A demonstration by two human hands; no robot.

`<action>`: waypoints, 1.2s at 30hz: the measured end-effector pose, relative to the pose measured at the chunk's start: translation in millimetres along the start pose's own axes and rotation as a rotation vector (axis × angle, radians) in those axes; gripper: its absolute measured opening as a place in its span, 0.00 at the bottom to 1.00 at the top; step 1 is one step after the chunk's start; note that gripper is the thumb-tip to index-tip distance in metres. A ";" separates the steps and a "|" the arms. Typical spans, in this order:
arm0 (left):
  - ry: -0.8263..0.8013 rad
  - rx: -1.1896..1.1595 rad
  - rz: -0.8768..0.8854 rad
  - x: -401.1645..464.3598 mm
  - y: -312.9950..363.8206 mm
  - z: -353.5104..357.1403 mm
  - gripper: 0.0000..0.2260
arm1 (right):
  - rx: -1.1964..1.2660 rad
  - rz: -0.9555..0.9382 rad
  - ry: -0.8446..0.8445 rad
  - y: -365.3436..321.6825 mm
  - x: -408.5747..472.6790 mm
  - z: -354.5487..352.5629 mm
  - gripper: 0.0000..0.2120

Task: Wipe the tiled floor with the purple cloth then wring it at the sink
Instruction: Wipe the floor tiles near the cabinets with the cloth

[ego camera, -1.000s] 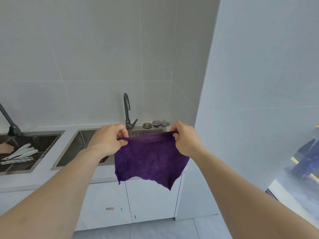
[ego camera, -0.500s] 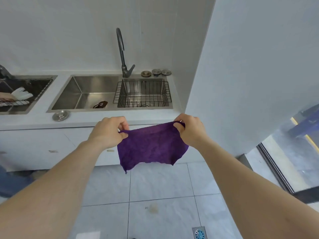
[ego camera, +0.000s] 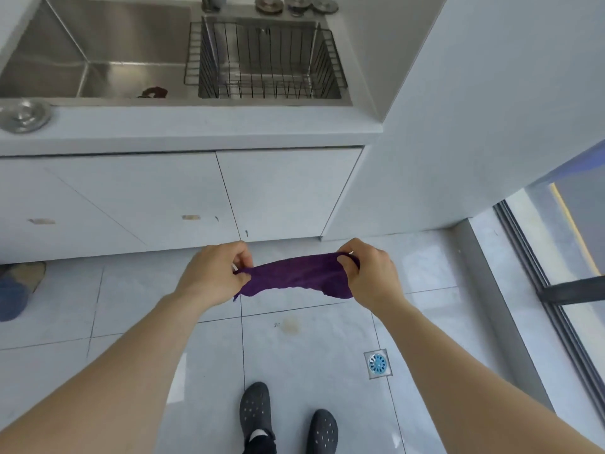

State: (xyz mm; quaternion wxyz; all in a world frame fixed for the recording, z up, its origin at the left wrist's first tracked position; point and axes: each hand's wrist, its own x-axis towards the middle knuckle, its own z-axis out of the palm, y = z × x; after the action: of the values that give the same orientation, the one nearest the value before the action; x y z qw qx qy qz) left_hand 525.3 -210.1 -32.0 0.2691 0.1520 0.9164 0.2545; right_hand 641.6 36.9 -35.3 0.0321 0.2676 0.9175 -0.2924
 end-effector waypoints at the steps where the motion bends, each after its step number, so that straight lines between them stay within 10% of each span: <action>1: -0.012 -0.001 -0.005 5.2 -10.6 10.9 0.09 | 0.004 0.011 0.002 6.0 -0.4 14.4 0.05; 36: -0.311 0.032 -0.009 153.4 -341.5 523.9 0.11 | -0.026 0.035 0.072 381.1 3.9 533.2 0.04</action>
State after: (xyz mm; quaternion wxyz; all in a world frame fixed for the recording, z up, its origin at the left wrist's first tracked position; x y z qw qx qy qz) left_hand 651.7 -226.4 -663.1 0.4066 0.1897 0.8682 0.2120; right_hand 780.4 4.8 -675.1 0.0074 0.2934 0.9171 -0.2699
